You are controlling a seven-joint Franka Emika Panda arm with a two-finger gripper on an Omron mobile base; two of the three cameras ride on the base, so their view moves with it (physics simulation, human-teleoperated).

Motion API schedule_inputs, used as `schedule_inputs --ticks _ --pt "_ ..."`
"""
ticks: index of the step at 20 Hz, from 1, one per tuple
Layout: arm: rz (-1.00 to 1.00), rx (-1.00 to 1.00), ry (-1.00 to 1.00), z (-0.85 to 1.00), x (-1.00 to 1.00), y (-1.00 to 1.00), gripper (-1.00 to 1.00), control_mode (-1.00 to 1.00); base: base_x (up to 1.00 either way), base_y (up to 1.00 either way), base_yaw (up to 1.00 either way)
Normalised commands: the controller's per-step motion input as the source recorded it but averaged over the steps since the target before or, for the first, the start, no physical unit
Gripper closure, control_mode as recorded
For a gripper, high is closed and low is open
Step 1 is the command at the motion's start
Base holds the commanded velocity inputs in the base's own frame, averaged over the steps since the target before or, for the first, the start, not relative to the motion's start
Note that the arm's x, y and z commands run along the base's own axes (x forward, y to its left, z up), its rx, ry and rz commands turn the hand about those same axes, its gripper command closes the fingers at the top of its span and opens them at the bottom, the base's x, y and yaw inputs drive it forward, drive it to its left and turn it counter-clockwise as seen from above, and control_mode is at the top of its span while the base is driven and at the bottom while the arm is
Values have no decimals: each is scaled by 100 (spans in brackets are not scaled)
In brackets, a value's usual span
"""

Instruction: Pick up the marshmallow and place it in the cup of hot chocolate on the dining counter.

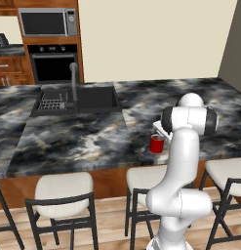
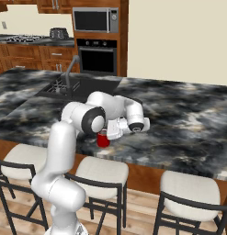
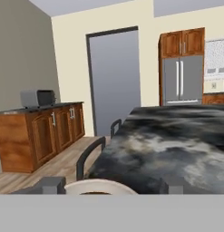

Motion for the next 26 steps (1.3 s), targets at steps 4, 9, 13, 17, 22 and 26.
schedule_inputs --ticks 4,9,13,17,22,26 --pt "0 0 -5 0 -6 0 -100 -100 0 0 0" --pt "0 0 -11 10 -11 0 -100 -100 0 0 0" --pt "0 0 -14 29 -14 0 -100 -100 0 0 0" --pt "0 0 -15 35 -11 0 -100 -100 0 0 0" --pt "0 0 -18 39 -24 0 -100 -100 0 0 0" --pt "0 0 -28 43 -65 0 -100 -100 0 0 0"
